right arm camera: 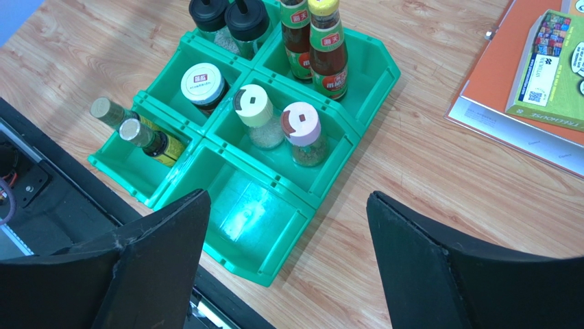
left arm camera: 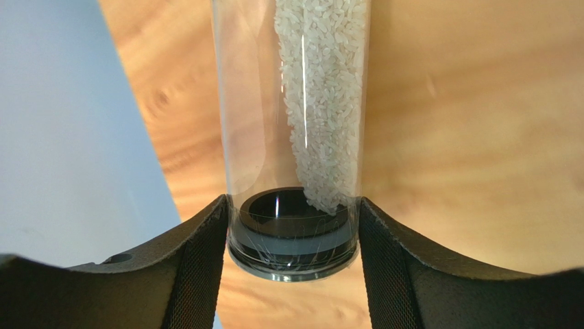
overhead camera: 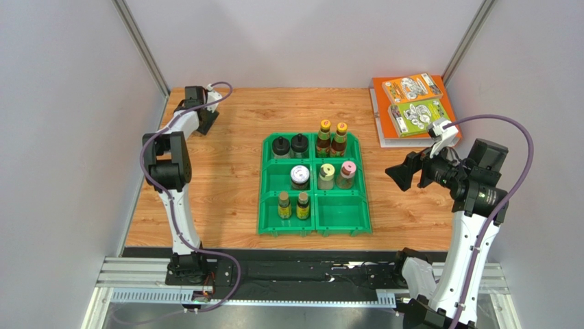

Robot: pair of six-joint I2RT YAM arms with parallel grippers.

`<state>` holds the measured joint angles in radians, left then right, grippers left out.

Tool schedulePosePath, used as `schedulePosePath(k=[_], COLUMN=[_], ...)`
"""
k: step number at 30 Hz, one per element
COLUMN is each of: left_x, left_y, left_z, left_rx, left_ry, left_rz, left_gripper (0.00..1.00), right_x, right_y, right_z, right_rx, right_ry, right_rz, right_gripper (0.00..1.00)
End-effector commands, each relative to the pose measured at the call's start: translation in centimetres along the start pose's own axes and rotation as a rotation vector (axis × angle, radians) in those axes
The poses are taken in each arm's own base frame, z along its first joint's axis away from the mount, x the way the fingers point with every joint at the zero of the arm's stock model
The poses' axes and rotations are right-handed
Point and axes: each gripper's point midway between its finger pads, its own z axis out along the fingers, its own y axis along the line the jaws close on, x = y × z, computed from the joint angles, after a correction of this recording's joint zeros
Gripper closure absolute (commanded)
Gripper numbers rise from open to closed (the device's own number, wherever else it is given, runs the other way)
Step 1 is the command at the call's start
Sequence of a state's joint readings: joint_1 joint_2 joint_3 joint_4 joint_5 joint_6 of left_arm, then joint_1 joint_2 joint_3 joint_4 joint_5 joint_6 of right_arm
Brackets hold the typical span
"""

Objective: Organize the condiment bottles
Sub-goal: Move the bottle to the center of the board, then pick up the bottle from the center of the board.

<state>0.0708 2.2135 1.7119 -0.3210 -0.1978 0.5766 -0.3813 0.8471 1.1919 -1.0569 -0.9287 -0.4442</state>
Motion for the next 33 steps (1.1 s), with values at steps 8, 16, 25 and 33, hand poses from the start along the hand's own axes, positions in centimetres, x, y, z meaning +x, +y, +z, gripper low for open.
schedulePosePath(k=[8, 16, 25, 33], left_x=[1.4, 2.7, 2.4, 2.4], left_y=[-3.4, -2.1, -1.0, -0.1], left_z=[-9.8, -17.1, -19.4, -19.3], left_rx=[0.207, 0.188, 0.178, 0.127], left_ry=[-0.132, -0.126, -0.113, -0.143], left_rz=[0.063, 0.079, 0.106, 0.09], left_gripper=[1.0, 1.0, 1.0, 0.84], right_x=[-3.4, -3.2, -2.1, -1.4], right_y=[0.9, 2.2, 3.7, 4.3], right_z=[-0.7, -1.2, -1.8, -2.0], right_rx=[-0.011, -0.039, -0.06, -0.063], right_ry=[-0.06, -0.063, -0.074, -0.076], right_rz=[-0.054, -0.071, -0.117, -0.153], right_gripper=[0.11, 0.1, 0.08, 0.08])
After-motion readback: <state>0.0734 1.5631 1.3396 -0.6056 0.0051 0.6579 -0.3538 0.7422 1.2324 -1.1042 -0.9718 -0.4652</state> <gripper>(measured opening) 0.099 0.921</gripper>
